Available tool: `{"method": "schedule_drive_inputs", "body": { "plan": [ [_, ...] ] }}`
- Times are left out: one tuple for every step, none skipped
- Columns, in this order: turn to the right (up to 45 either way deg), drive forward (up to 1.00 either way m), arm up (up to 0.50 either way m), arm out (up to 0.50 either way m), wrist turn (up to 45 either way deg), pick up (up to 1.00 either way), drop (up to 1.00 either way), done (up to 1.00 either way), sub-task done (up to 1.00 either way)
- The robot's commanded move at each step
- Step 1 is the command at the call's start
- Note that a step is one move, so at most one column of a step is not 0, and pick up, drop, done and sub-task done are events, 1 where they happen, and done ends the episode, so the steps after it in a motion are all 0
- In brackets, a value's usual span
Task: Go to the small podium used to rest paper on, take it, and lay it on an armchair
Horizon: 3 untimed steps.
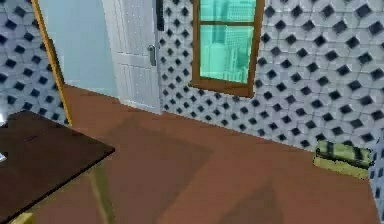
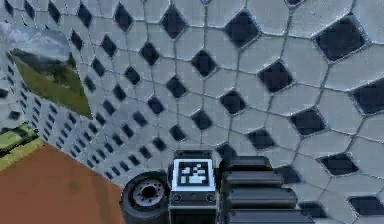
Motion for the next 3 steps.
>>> {"method": "schedule_drive_inputs", "body": {
  "plan": [
    [0.0, 1.00, 0.00, 0.00, 0.0, 0.00, 0.00, 0.00, 0.00],
    [-12.0, 0.00, 0.00, 0.00, 0.0, 0.00, 0.00, 0.00, 0.00],
    [0.0, 0.20, 0.00, 0.00, 0.0, 0.00, 0.00, 0.00, 0.00]
  ]
}}
